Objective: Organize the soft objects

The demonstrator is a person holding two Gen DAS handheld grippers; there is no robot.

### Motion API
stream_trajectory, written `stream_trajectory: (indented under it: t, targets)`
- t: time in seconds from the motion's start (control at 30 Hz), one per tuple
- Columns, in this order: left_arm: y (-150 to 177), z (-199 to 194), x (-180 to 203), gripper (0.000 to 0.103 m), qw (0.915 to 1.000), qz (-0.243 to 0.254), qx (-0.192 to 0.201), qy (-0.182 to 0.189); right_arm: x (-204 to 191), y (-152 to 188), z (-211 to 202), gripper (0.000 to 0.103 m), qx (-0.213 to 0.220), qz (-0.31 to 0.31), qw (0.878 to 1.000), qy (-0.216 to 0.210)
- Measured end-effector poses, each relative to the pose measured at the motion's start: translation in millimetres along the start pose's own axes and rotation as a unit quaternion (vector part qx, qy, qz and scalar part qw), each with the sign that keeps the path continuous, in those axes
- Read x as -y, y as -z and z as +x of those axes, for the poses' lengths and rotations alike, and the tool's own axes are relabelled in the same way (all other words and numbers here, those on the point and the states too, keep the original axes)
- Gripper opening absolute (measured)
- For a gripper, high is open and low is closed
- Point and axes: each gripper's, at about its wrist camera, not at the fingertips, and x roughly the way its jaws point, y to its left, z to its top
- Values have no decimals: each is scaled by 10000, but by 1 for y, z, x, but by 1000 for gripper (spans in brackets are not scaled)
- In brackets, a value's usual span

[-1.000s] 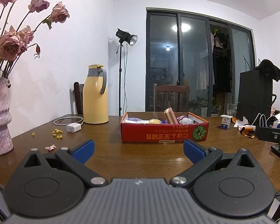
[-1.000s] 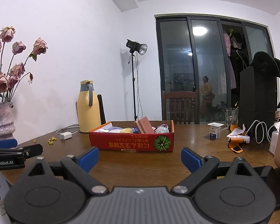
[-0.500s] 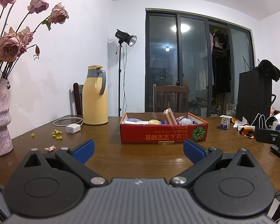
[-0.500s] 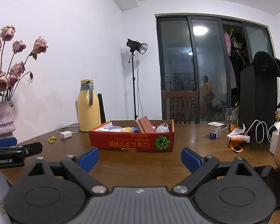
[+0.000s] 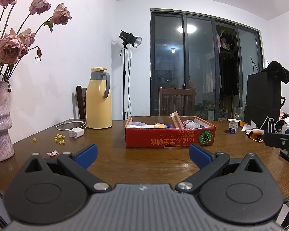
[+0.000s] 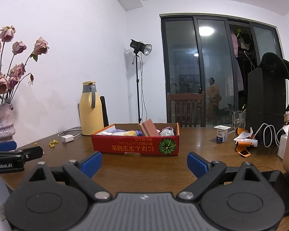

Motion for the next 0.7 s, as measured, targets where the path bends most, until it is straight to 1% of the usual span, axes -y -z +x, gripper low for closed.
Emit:
stream_trajectory:
  t: [0.7]
  targets:
    - [-3, -2, 0, 103, 10000, -2, 56, 29, 0, -1, -1, 95, 8, -2, 10000, 2]
